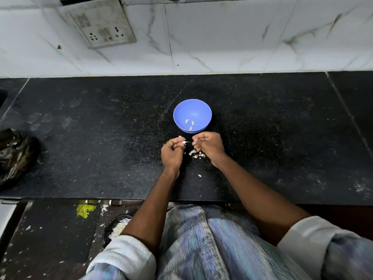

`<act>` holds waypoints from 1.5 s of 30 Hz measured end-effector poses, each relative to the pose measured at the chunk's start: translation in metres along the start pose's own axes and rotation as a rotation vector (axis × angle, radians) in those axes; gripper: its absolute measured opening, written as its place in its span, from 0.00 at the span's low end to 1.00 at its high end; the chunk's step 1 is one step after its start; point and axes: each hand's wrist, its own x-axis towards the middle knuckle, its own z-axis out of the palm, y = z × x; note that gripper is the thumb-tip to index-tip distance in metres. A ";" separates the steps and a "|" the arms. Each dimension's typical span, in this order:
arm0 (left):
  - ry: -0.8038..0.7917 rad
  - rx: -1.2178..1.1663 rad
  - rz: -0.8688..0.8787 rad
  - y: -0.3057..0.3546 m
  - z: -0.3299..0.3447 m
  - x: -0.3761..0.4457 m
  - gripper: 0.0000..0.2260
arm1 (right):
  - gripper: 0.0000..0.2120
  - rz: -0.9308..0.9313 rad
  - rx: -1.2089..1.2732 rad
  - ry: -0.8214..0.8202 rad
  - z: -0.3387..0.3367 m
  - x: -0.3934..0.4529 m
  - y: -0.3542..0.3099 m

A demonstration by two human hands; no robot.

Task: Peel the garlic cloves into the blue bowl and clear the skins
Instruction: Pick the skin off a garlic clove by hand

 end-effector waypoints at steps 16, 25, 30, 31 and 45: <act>-0.044 0.083 0.111 0.022 -0.045 0.021 0.13 | 0.06 0.017 -0.034 0.070 0.044 -0.012 -0.013; -0.227 0.213 0.191 0.026 -0.040 0.015 0.10 | 0.09 0.158 0.219 -0.090 0.036 -0.024 -0.011; -0.124 0.308 0.172 0.027 -0.024 0.012 0.04 | 0.09 0.154 0.298 -0.117 0.022 -0.021 -0.008; -0.116 0.332 0.183 0.026 -0.021 0.011 0.04 | 0.08 0.155 0.310 -0.114 0.019 -0.020 -0.007; -0.134 0.425 0.434 0.025 0.005 -0.006 0.08 | 0.05 0.151 0.430 -0.107 -0.003 -0.016 0.002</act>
